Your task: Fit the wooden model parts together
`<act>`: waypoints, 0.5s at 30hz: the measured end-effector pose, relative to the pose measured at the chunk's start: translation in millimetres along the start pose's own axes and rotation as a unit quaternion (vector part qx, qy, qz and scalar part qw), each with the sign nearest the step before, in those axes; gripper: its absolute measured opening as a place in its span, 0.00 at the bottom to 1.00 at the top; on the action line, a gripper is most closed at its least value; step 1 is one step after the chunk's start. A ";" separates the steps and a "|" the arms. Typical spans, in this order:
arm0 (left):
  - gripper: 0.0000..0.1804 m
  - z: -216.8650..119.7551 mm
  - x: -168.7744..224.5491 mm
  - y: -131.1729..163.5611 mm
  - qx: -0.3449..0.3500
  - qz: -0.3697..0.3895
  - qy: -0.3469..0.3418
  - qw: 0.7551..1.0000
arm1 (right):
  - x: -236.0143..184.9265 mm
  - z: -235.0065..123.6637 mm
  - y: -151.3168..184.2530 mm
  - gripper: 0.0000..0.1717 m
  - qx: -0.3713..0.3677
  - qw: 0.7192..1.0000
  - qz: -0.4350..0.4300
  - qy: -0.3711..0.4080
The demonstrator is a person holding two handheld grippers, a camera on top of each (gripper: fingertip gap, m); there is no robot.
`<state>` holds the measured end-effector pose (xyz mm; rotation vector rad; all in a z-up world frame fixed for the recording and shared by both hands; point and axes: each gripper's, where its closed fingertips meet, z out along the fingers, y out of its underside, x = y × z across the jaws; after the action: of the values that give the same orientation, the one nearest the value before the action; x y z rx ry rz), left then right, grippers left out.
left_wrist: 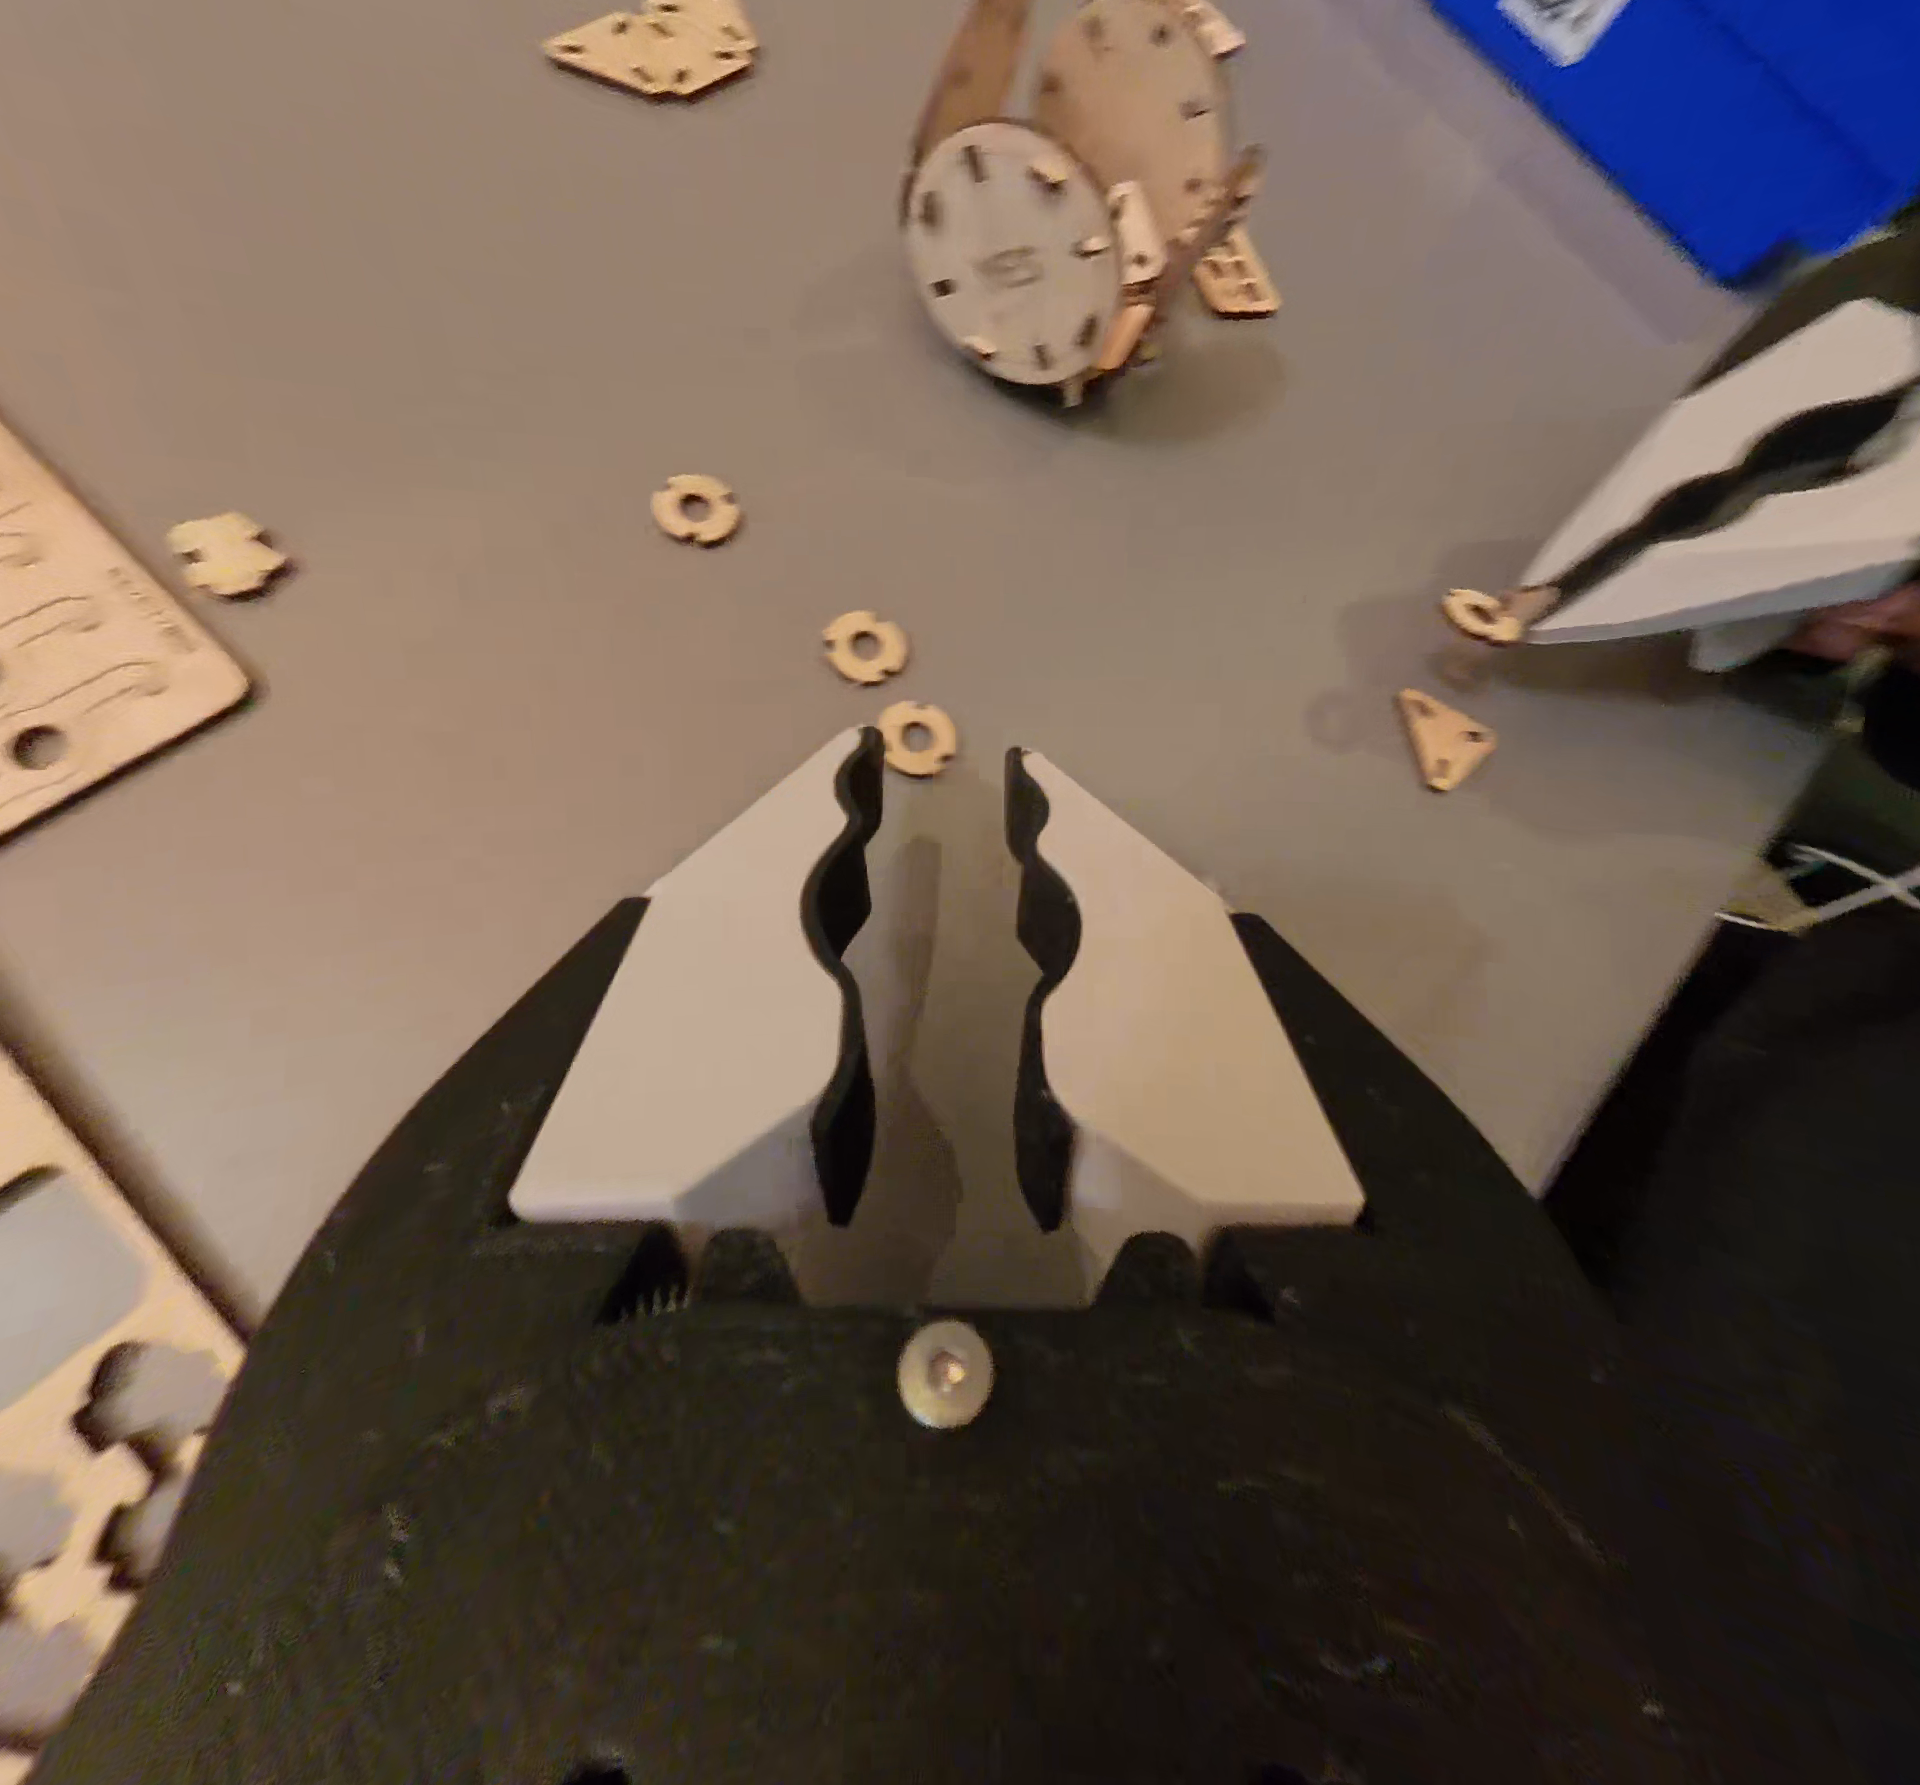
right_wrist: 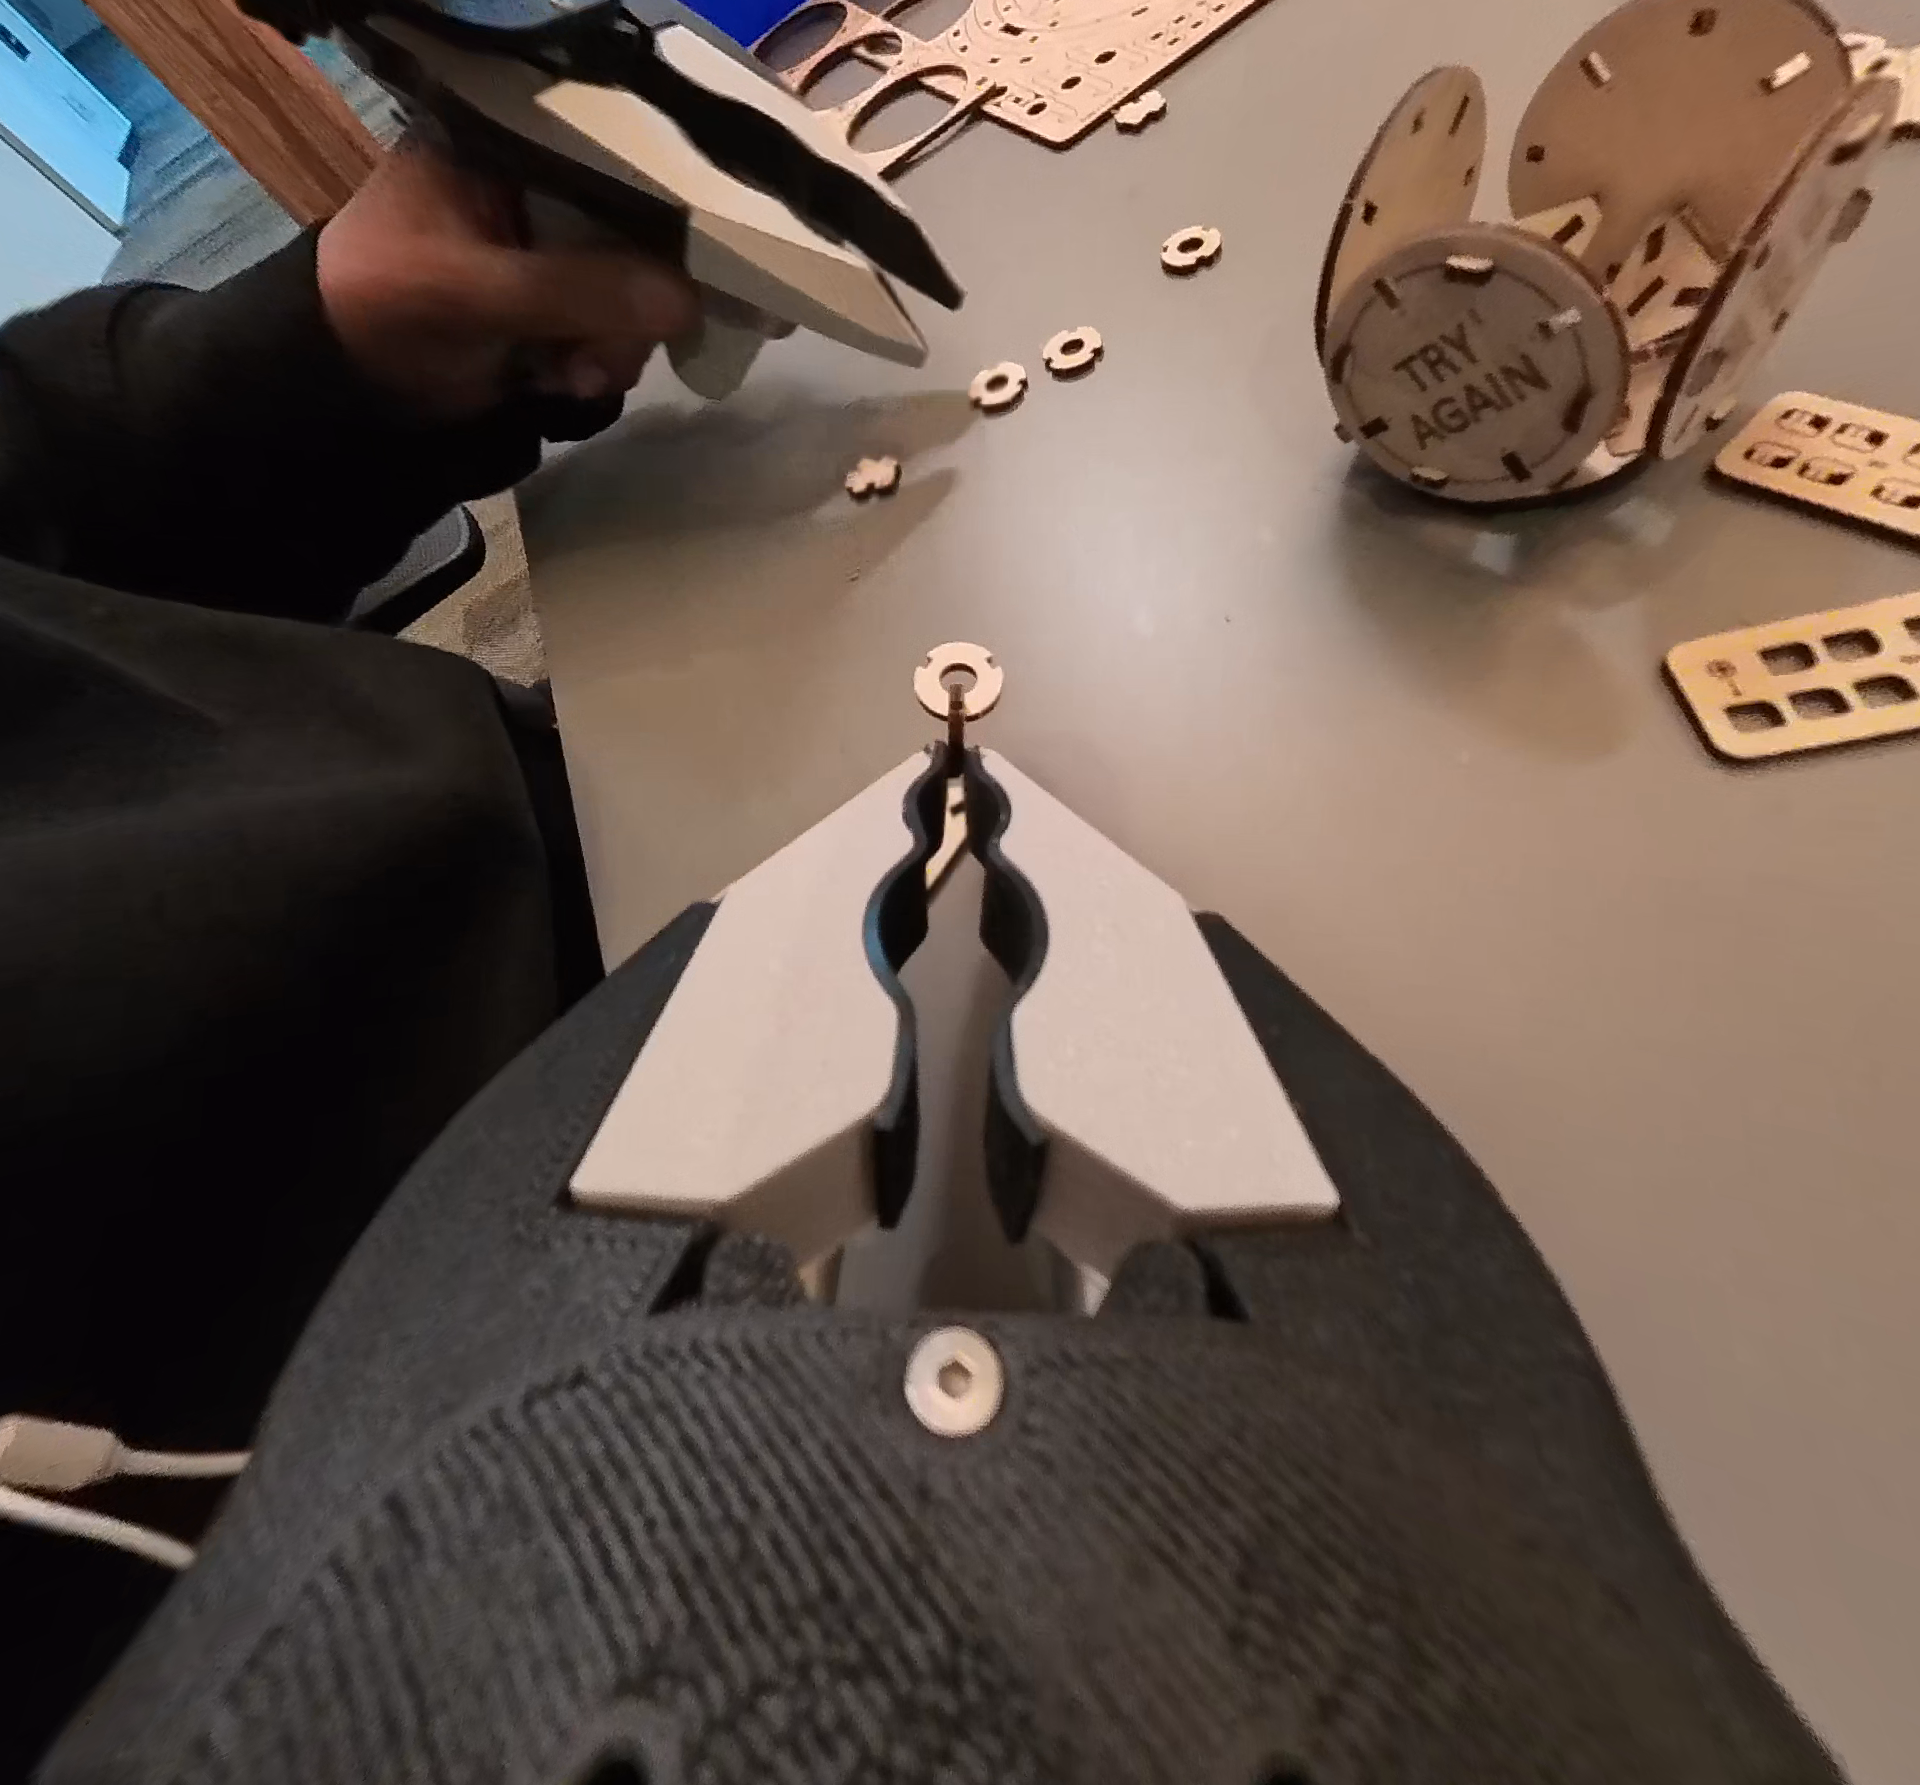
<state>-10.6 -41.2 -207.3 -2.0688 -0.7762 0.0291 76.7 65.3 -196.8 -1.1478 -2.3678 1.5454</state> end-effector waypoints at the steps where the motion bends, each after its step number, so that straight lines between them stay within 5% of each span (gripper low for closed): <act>1: 0.11 2.1 -4.1 0.0 -0.004 0.007 -0.015 1.000 | -0.6 2.0 -1.5 0.00 0.000 1.000 -0.002 -0.002; 12: 0.17 16.0 -7.5 6.1 -0.038 0.033 -0.025 0.998 | -4.8 18.9 -10.4 0.00 -0.007 0.999 -0.030 -0.019; 15: 0.16 7.4 8.2 8.4 -0.035 0.035 0.021 0.999 | -4.5 20.3 -10.9 0.00 -0.009 0.999 -0.028 -0.023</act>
<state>-1.9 -34.6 -216.0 -2.1557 -0.6884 -0.0028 64.9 45.0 -196.4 -1.0503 -2.4272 1.5519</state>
